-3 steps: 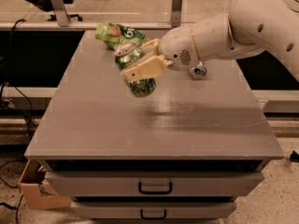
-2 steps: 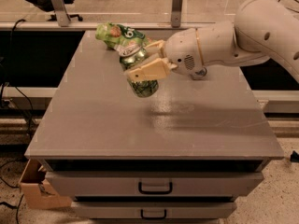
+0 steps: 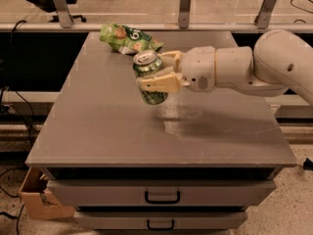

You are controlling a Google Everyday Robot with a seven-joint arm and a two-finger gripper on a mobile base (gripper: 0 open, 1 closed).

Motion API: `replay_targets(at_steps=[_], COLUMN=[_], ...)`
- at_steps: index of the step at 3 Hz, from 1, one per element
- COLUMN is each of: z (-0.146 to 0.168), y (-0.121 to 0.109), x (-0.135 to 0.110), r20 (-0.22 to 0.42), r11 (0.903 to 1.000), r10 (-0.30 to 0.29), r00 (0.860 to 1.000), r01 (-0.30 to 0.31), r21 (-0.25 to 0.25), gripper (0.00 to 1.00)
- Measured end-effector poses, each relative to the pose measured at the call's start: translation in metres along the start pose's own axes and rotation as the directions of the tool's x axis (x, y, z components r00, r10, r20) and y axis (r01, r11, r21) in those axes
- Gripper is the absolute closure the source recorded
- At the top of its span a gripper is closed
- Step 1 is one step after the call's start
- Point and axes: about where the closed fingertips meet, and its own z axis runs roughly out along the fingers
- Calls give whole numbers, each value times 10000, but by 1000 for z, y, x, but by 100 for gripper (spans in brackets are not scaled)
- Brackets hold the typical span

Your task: Place green can upright

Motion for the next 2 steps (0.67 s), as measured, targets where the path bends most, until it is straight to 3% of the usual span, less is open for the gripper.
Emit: replay_targets(at_steps=[1,2], z=[-1,1], y=[-1,-1], x=[14,29], r20=[493,856], r11=[9973,9944], r10=[-344,-445], r00=[9982,9953], r01=[310,360], r21=[672,993], gripper=[100,100])
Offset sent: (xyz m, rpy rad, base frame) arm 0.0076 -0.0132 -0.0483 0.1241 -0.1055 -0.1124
